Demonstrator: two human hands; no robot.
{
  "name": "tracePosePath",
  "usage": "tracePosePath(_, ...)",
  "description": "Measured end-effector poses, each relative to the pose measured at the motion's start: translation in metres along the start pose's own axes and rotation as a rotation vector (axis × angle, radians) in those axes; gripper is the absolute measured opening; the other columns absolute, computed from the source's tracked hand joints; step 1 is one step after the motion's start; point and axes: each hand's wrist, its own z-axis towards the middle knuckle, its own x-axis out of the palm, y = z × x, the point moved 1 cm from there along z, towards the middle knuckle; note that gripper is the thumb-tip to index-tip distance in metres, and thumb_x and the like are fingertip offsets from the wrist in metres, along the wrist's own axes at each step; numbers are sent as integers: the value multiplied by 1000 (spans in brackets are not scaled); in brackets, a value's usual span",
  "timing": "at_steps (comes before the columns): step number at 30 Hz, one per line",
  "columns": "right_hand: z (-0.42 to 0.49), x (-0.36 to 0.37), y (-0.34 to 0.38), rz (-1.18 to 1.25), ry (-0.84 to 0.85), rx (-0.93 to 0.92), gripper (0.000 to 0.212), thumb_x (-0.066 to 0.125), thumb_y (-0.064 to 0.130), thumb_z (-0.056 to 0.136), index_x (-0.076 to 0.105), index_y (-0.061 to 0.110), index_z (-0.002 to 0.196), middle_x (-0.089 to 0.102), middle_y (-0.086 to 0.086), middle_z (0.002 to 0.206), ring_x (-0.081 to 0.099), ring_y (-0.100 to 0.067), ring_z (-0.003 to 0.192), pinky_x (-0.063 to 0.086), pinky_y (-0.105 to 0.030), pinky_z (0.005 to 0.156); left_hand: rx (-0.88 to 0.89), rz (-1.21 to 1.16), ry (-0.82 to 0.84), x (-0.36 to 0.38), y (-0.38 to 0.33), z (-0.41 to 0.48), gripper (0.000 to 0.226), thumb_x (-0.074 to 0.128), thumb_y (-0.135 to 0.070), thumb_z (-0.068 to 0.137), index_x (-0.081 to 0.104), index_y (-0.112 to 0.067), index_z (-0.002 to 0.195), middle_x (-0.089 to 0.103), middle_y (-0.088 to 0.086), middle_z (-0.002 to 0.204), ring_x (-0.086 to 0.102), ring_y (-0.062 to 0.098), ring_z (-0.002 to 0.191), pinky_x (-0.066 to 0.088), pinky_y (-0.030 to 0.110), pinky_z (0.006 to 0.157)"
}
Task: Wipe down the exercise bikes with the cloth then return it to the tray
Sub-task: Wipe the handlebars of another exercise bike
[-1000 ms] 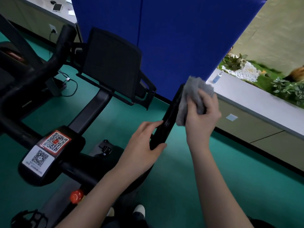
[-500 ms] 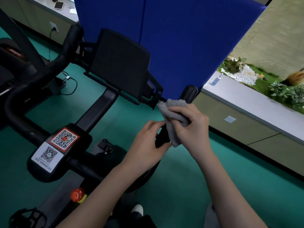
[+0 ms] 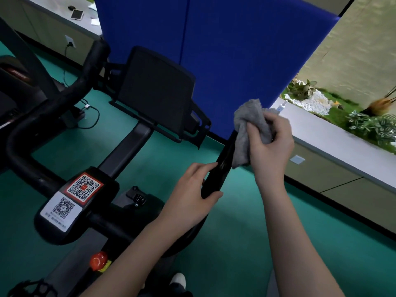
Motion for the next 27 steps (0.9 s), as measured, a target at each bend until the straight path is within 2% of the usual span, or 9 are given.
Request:
tracePosePath(2, 5, -2, 3, 80, 4, 57, 34, 65, 7, 82, 51, 24, 108, 56, 12, 104, 57, -9, 100, 50, -40, 88, -1, -3, -1, 1, 1, -1, 57, 68, -26, 84, 44, -29, 136, 44, -15, 117, 38, -19, 100, 27, -6, 80)
tracePosePath(5, 5, -2, 5, 123, 13, 66, 45, 63, 9, 83, 40, 35, 112, 55, 3, 108, 58, -16, 100, 52, -47, 81, 4, 3, -3, 1, 3, -3, 57, 68, -26, 85, 44, -29, 136, 43, -16, 117, 38, -16, 104, 27, -6, 79)
tracePosePath(7, 4, -2, 5, 142, -8, 52, 44, 61, 8, 85, 39, 37, 109, 54, 7, 105, 58, -16, 100, 52, -48, 81, 10, 13, -1, 1, 3, -3, 58, 67, -27, 85, 43, -29, 137, 43, -16, 118, 38, -16, 105, 26, -7, 79)
tracePosePath(11, 0, -5, 0, 177, -73, 57, 36, 56, 1, 88, 41, 32, 97, 52, -2, 100, 55, -21, 98, 49, -40, 84, 17, 36, 1, 1, 2, -3, 58, 66, -29, 86, 41, -31, 138, 42, -18, 118, 36, -24, 102, 25, -8, 80)
tracePosePath(14, -4, -10, -8, 135, -90, 43, 26, 51, -8, 87, 53, 18, 86, 54, -7, 90, 53, -15, 88, 43, -25, 81, 8, 45, 2, 1, 1, -3, 57, 66, -29, 86, 42, -32, 137, 43, -18, 117, 39, -16, 101, 26, -7, 80)
tracePosePath(17, -8, -7, -8, 109, -15, 82, 21, 51, -5, 90, 66, 10, 90, 58, -13, 104, 55, -14, 101, 42, -15, 87, -3, 52, 2, 1, 0, -2, 57, 66, -29, 85, 42, -32, 137, 43, -18, 117, 41, -9, 94, 27, -7, 80)
tracePosePath(20, -20, -1, -6, 84, 47, 88, 13, 59, 7, 91, 63, 13, 101, 54, -7, 109, 53, -6, 103, 39, -12, 90, -9, 55, -2, 2, 0, -2, 57, 68, -28, 84, 43, -31, 136, 43, -17, 117, 41, -8, 93, 27, -7, 80)
tracePosePath(25, -39, 4, -5, 90, 4, 116, 29, 69, 14, 86, 57, 20, 112, 46, -1, 115, 49, 1, 108, 41, -22, 98, -14, 67, 6, 1, 0, -2, 58, 68, -27, 84, 43, -31, 136, 44, -17, 118, 43, -18, 96, 27, -7, 80)
tracePosePath(27, -44, 5, -6, 92, -4, 121, 32, 67, 15, 87, 57, 18, 117, 45, -2, 119, 49, -4, 111, 41, -21, 98, -18, 69, 5, 1, 0, -2, 58, 68, -28, 83, 44, -32, 136, 45, -17, 119, 42, -19, 97, 26, -8, 79)
